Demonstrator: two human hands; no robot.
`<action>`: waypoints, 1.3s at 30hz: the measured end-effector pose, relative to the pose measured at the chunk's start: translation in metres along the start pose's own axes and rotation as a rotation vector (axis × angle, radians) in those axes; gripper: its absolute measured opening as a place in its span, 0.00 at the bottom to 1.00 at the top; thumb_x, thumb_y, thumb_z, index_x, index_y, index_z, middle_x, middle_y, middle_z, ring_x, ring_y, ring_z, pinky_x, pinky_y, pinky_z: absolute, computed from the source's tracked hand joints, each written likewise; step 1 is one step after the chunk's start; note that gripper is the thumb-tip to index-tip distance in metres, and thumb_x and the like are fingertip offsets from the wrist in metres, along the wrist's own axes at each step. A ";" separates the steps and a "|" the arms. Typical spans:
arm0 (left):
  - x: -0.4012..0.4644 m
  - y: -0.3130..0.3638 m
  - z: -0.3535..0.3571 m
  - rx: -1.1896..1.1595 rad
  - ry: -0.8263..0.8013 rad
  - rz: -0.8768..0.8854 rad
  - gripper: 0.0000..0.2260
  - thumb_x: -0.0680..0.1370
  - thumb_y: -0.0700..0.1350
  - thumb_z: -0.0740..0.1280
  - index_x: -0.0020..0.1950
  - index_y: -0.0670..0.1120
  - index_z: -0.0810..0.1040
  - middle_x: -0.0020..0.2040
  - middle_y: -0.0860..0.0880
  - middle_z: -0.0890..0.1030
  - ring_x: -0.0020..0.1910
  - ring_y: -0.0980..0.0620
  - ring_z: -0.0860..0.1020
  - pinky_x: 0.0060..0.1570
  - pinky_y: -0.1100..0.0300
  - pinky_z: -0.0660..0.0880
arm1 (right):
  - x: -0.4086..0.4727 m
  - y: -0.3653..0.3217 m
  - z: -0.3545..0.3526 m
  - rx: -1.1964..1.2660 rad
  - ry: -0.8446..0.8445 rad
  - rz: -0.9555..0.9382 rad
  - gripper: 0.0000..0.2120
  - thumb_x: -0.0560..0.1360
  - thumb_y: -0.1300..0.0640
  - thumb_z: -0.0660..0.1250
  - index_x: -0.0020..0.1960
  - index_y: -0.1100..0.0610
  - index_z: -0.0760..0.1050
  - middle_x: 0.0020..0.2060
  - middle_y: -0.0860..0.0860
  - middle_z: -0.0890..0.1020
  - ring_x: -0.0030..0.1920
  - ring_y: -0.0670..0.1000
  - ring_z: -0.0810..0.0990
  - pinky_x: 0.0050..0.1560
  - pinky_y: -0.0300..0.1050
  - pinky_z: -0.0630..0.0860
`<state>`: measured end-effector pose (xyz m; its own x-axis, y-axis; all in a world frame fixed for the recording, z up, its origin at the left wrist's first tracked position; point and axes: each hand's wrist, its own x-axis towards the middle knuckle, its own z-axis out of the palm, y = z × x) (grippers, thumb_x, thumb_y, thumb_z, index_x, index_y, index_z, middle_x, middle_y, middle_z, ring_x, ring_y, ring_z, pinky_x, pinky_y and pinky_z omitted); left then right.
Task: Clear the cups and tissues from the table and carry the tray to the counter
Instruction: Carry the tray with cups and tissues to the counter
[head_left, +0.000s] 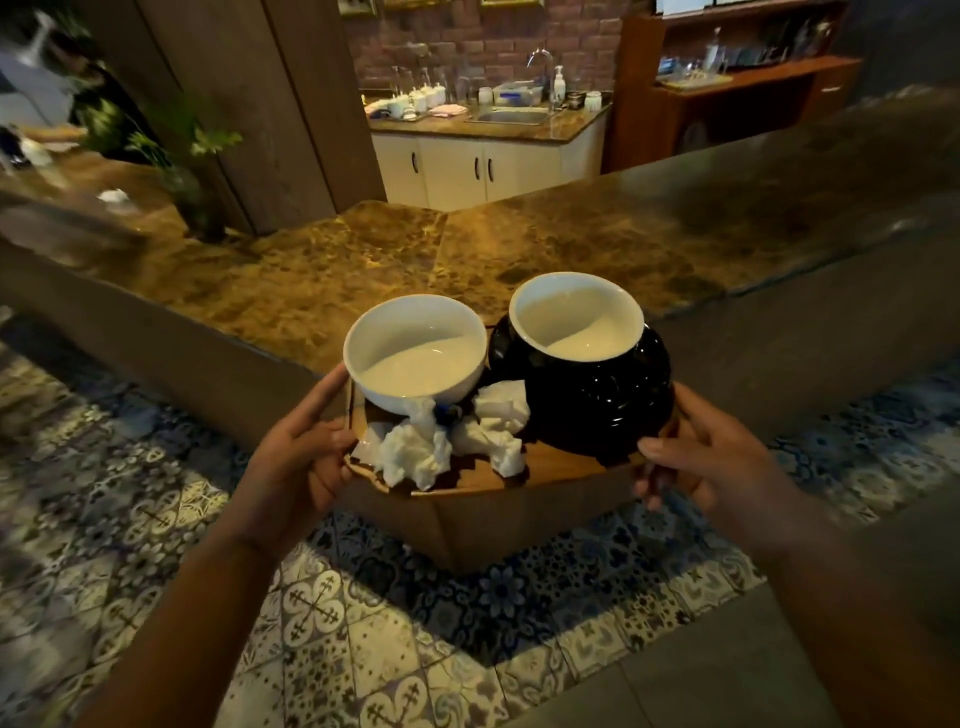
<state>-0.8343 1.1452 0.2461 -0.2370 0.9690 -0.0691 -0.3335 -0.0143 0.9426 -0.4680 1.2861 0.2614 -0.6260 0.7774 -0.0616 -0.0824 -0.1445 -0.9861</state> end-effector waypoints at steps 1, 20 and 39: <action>0.010 0.006 -0.009 0.027 -0.018 -0.009 0.41 0.66 0.43 0.79 0.78 0.55 0.70 0.61 0.33 0.66 0.34 0.47 0.77 0.31 0.61 0.75 | 0.010 0.001 0.006 0.003 0.003 -0.004 0.27 0.71 0.59 0.70 0.68 0.44 0.73 0.44 0.65 0.82 0.37 0.59 0.81 0.33 0.50 0.78; 0.228 0.015 -0.054 -0.058 0.049 -0.005 0.36 0.71 0.32 0.66 0.78 0.52 0.68 0.64 0.39 0.82 0.53 0.42 0.84 0.49 0.50 0.83 | 0.248 -0.024 -0.032 -0.088 -0.022 0.013 0.24 0.73 0.60 0.68 0.65 0.43 0.74 0.48 0.56 0.85 0.39 0.57 0.82 0.33 0.47 0.79; 0.439 0.056 -0.151 0.046 -0.165 -0.236 0.31 0.75 0.27 0.59 0.67 0.58 0.73 0.49 0.39 0.86 0.41 0.46 0.86 0.39 0.55 0.84 | 0.417 0.015 -0.009 -0.034 0.102 0.108 0.27 0.76 0.66 0.66 0.72 0.47 0.68 0.36 0.58 0.76 0.31 0.52 0.77 0.31 0.46 0.76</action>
<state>-1.0948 1.5325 0.2197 -0.0047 0.9714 -0.2375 -0.3194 0.2236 0.9209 -0.7231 1.6132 0.2199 -0.5476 0.8168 -0.1815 0.0090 -0.2112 -0.9774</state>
